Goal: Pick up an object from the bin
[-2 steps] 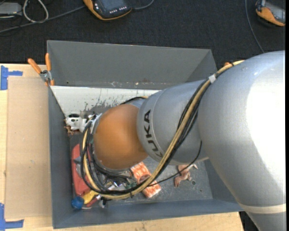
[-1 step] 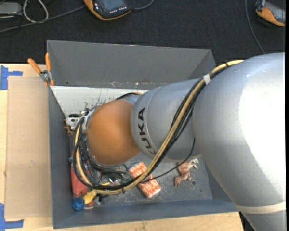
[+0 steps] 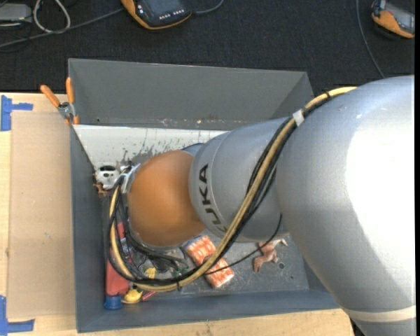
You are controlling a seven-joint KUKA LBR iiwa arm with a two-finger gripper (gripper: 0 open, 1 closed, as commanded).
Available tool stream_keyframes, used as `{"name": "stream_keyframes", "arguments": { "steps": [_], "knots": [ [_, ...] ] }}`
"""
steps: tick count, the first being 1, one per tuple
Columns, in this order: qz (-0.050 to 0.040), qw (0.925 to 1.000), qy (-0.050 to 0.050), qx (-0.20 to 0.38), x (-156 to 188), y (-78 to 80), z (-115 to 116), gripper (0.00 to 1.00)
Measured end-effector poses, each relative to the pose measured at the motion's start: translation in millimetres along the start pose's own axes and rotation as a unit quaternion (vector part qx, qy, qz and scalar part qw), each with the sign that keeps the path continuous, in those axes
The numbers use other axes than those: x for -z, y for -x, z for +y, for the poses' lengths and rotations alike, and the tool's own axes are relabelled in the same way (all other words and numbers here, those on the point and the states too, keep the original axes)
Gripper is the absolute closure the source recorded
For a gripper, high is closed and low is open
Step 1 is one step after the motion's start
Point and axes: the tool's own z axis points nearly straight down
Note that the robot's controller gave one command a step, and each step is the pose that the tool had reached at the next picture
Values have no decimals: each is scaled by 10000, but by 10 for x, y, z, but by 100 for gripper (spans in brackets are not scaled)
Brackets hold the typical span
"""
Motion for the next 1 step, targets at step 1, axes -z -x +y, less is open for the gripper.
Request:
{"name": "stream_keyframes", "arguments": {
  "steps": [1],
  "knots": [
    [1,10000,1,-4,0,0,-1,100]
  ]
}}
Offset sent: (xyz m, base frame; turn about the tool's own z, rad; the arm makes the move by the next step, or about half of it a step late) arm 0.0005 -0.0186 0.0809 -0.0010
